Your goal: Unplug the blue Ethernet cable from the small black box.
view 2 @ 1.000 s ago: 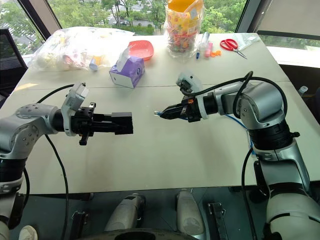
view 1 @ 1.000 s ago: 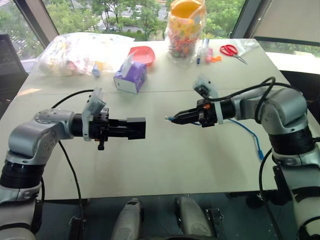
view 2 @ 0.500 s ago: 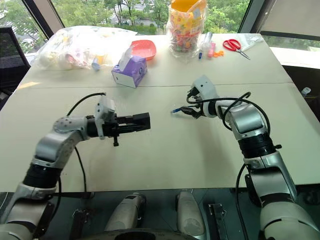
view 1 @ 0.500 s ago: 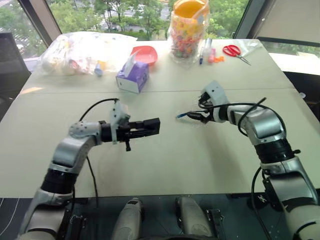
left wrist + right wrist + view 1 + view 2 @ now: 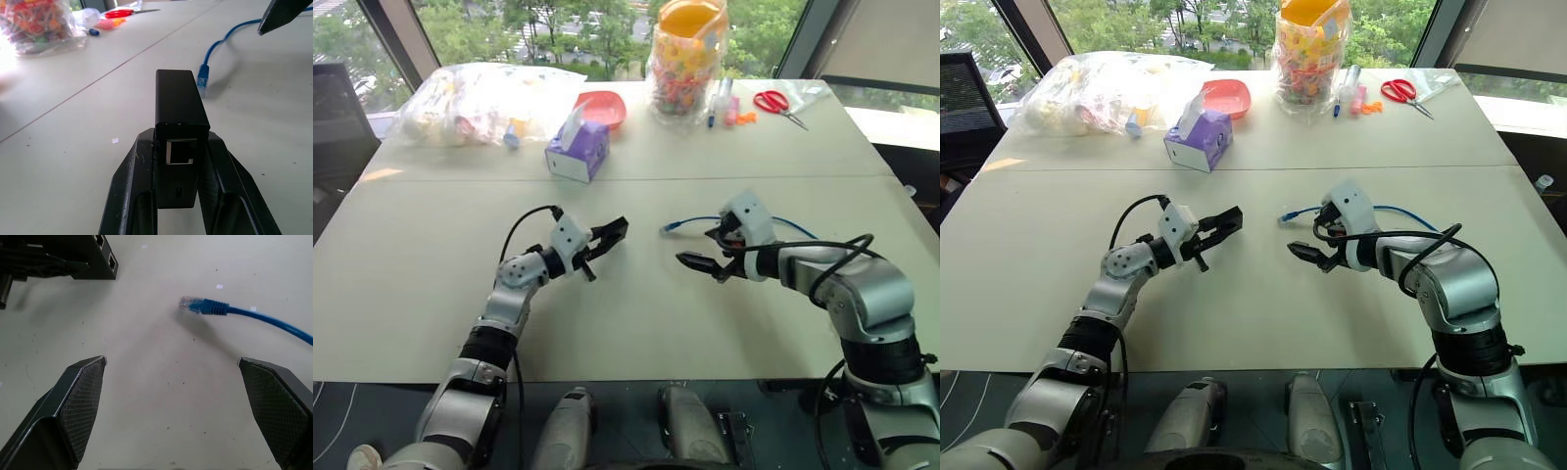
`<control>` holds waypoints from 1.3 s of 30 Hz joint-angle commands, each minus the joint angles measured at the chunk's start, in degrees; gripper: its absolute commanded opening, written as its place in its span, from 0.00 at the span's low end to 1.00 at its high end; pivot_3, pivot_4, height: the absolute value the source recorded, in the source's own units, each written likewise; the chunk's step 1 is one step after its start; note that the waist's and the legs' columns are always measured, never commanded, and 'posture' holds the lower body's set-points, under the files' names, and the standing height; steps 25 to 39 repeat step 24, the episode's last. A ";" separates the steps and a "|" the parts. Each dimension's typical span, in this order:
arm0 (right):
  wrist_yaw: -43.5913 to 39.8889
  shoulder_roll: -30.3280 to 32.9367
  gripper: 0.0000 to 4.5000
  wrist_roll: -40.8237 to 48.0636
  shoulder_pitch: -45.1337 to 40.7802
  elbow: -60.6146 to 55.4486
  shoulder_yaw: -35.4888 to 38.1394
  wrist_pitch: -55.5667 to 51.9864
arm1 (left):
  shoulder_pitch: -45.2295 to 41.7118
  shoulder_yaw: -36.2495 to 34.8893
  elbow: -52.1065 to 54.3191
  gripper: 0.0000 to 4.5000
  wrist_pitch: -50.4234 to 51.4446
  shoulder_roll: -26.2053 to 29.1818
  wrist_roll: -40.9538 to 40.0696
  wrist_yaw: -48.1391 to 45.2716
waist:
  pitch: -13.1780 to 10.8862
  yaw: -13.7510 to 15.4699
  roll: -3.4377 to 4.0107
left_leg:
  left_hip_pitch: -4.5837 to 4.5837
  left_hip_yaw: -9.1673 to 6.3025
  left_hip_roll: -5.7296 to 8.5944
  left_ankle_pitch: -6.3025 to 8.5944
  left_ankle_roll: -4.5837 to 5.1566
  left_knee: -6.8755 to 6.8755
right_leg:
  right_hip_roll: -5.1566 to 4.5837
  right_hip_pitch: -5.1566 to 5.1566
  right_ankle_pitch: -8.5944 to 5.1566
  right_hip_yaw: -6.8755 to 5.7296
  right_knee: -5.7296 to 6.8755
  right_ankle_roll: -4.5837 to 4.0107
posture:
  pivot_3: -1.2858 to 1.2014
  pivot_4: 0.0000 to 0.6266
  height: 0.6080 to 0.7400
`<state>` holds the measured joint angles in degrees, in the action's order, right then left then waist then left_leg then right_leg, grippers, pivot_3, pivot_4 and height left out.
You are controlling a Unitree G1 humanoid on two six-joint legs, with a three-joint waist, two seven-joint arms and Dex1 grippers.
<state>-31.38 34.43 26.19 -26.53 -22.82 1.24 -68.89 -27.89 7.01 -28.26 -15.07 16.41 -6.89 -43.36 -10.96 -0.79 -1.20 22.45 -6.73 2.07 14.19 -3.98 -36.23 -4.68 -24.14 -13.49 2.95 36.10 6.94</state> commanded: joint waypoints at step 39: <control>-1.98 4.67 1.00 6.65 5.23 -11.00 3.83 0.44 | 11.73 -7.75 27.76 0.99 23.97 10.25 -12.49 -4.83 | 0.03 -0.02 0.01 | -0.05 -0.01 -0.02 0.00 0.00 0.01 | 0.01 0.10 -0.02 -0.02 -0.03 0.00 | 0.52 0.24 1.00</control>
